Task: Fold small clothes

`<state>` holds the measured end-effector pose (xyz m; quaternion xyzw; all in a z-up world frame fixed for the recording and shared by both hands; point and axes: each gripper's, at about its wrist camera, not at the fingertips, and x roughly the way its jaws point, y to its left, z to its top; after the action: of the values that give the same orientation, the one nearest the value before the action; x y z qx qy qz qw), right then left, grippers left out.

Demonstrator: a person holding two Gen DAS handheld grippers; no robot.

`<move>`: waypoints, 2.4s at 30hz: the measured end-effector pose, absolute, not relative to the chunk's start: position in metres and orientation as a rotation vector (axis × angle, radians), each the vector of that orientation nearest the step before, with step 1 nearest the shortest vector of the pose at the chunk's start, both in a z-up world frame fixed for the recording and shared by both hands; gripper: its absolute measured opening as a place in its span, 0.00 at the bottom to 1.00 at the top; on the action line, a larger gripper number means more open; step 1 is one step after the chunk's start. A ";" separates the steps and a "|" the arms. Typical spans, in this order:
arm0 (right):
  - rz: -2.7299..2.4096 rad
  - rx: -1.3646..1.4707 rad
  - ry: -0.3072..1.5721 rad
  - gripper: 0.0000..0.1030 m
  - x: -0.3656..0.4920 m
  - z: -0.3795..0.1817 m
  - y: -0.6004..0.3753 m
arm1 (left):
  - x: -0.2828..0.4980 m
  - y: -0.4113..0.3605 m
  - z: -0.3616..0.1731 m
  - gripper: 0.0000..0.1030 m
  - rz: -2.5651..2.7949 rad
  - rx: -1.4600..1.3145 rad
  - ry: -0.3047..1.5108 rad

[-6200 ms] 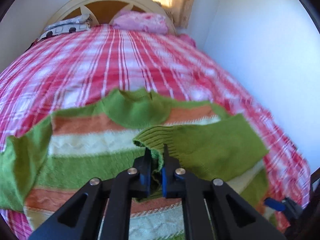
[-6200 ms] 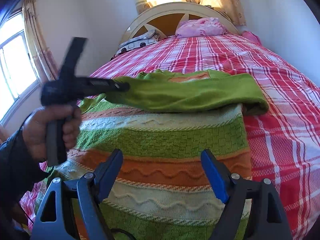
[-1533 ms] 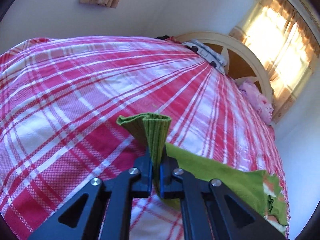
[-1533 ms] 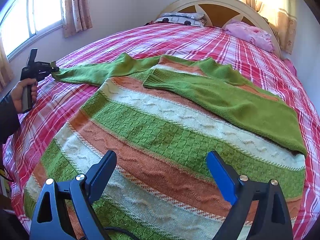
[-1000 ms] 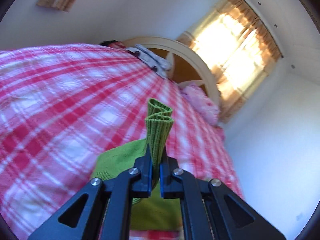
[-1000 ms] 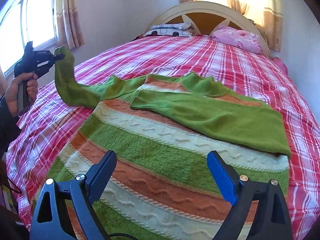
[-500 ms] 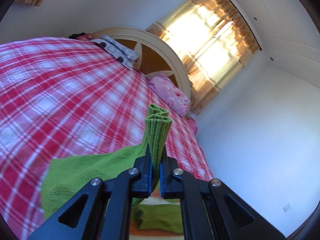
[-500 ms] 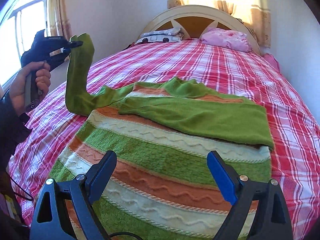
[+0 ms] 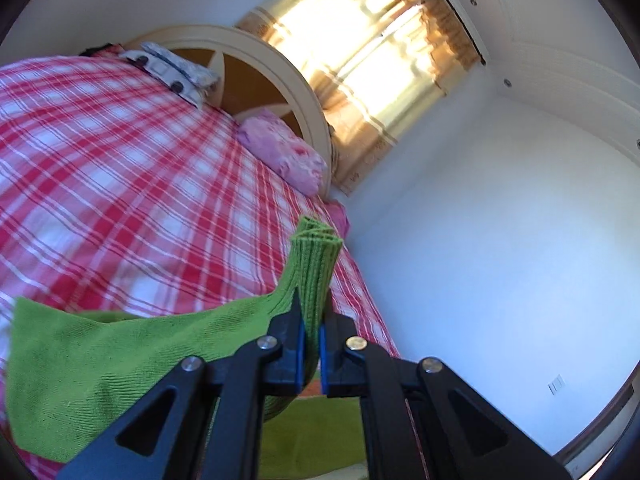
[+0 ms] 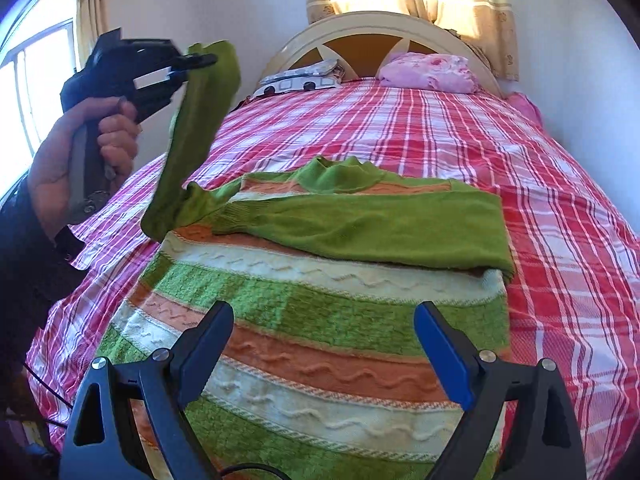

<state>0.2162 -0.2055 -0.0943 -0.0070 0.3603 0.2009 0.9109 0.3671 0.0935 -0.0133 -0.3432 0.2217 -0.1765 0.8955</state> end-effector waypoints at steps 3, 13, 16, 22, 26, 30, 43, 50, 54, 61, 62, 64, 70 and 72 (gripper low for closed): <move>0.406 -0.007 0.749 0.89 0.214 -0.097 -0.213 | 0.376 0.066 -0.021 0.05 -0.390 -0.696 0.487; 0.382 0.042 0.770 0.89 0.208 -0.107 -0.239 | 0.397 -0.011 -0.064 0.05 -0.419 -0.586 0.615; 0.371 0.058 0.781 0.89 0.208 -0.113 -0.245 | 0.397 -0.026 -0.075 0.05 -0.416 -0.536 0.643; 0.362 0.072 0.801 0.89 0.210 -0.121 -0.246 | 0.395 -0.050 -0.091 0.05 -0.414 -0.429 0.684; 0.359 0.063 0.813 0.89 0.210 -0.126 -0.243 | 0.392 -0.062 -0.093 0.05 -0.419 -0.362 0.687; 0.349 0.060 0.824 0.89 0.209 -0.130 -0.242 | 0.393 -0.071 -0.095 0.05 -0.427 -0.321 0.689; 0.308 0.043 0.828 0.89 0.207 -0.120 -0.250 | 0.328 -0.033 -0.069 0.61 -0.440 -0.126 0.630; 0.353 0.053 0.814 0.89 0.248 -0.086 -0.254 | 0.302 0.063 -0.090 0.62 -0.085 0.028 0.648; 0.391 0.173 0.848 0.89 0.296 -0.079 -0.255 | 0.302 0.104 -0.112 0.63 -0.009 -0.091 0.691; 0.269 0.263 0.949 0.64 0.375 -0.116 -0.255 | 0.303 0.115 -0.145 0.67 -0.041 -0.195 0.749; 0.260 0.262 0.960 0.63 0.381 -0.122 -0.255 | 0.302 0.113 -0.144 0.69 -0.047 -0.196 0.745; 0.252 0.244 0.980 0.53 0.388 -0.133 -0.249 | 0.302 0.111 -0.146 0.73 -0.055 -0.182 0.753; 0.285 0.214 0.976 0.19 0.395 -0.143 -0.228 | 0.301 0.115 -0.149 0.73 -0.073 -0.194 0.757; 0.297 0.173 0.962 0.12 0.393 -0.140 -0.221 | 0.299 0.122 -0.148 0.74 -0.092 -0.236 0.748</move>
<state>0.3929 -0.2205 -0.1403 0.0829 0.4605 0.1421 0.8723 0.2993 0.1217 -0.1484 -0.1150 0.3644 -0.0449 0.9230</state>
